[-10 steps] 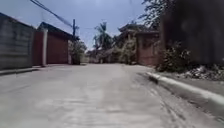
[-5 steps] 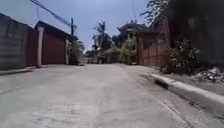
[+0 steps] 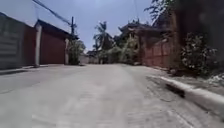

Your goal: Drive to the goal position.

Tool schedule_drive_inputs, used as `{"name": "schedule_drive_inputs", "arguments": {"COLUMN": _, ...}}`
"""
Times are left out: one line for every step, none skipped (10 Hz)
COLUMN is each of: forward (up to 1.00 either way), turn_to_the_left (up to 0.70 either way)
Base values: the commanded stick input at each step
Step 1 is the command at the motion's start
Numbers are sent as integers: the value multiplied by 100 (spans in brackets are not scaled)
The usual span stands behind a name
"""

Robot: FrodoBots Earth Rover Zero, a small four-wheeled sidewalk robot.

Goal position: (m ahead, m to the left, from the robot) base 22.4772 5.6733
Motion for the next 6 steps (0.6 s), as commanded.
{"name": "schedule_drive_inputs", "arguments": {"forward": 100, "turn_to_the_left": -32}}
{"name": "schedule_drive_inputs", "arguments": {"forward": 100, "turn_to_the_left": -37}}
{"name": "schedule_drive_inputs", "arguments": {"forward": 100, "turn_to_the_left": -37}}
{"name": "schedule_drive_inputs", "arguments": {"forward": 100, "turn_to_the_left": -25}}
{"name": "schedule_drive_inputs", "arguments": {"forward": 100, "turn_to_the_left": -3}}
{"name": "schedule_drive_inputs", "arguments": {"forward": 100, "turn_to_the_left": 3}}
